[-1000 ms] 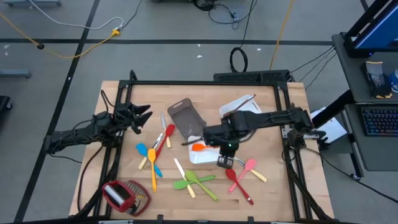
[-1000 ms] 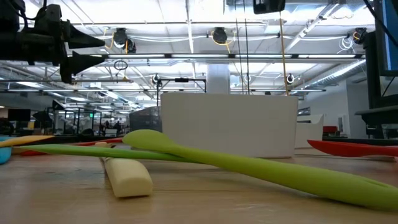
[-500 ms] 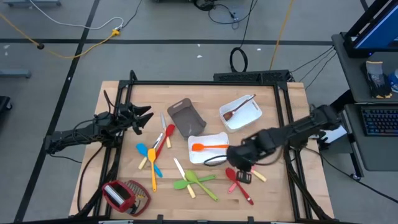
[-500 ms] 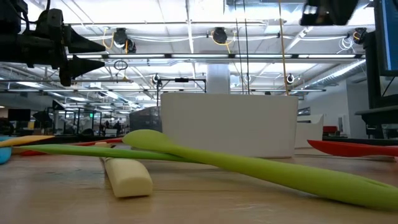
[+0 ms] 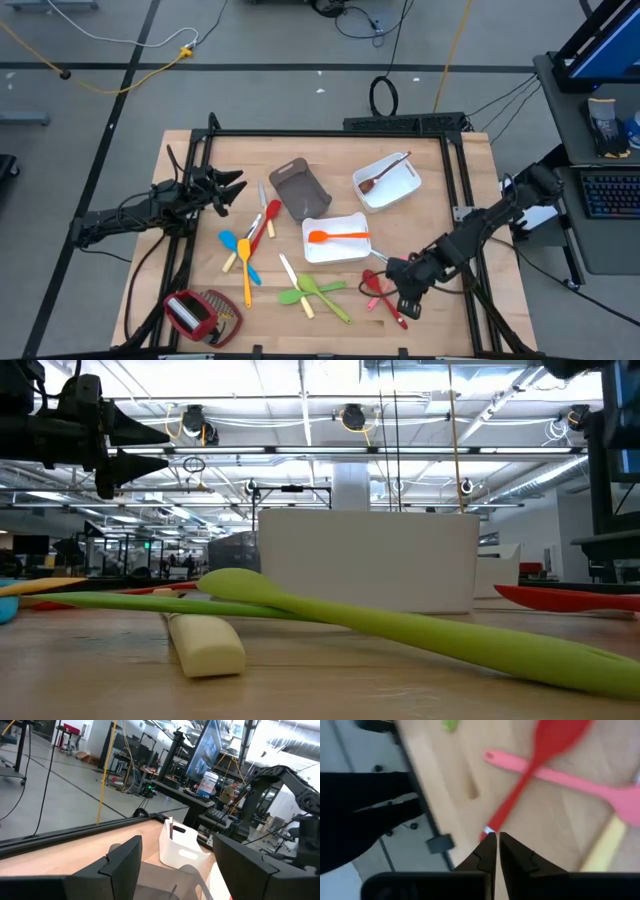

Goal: Pick & Place Kitchen Items
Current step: Put the red serving spoon into top white bin

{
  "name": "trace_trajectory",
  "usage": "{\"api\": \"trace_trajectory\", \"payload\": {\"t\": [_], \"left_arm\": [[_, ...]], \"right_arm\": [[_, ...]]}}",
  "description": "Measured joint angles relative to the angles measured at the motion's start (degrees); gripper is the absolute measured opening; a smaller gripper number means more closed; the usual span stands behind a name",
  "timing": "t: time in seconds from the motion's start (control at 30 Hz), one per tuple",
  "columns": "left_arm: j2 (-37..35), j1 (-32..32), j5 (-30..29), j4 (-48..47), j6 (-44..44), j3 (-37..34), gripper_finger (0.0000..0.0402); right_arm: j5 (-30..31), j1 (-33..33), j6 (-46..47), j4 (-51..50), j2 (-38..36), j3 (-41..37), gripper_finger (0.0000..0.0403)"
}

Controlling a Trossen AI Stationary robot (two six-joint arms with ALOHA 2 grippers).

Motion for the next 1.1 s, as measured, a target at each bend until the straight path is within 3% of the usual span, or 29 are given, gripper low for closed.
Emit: {"api": "trace_trajectory", "payload": {"t": [0.2, 0.57, 0.7, 1.1], "left_arm": [[0.0, 0.0, 0.0, 0.0, 0.1, 0.0, 0.0250], [0.0, 0.0, 0.0, 0.0, 2.6, 0.0, 0.0250], [0.0, 0.0, 0.0, 0.0, 5.0, 0.0, 0.0250], [0.0, 0.0, 0.0, 0.0, 6.7, 0.0, 0.0250]], "right_arm": [[-0.1, 0.3, 9.5, -0.1, 0.0, -3.3, 0.0047], [-1.4, 0.2, 20.6, 4.1, 0.0, -4.8, 0.0143], [-1.4, 0.5, 24.8, 5.8, 0.0, -4.8, 0.0148], [-1.1, 0.0, 20.7, 14.1, 0.0, -4.8, 0.0145]]}}
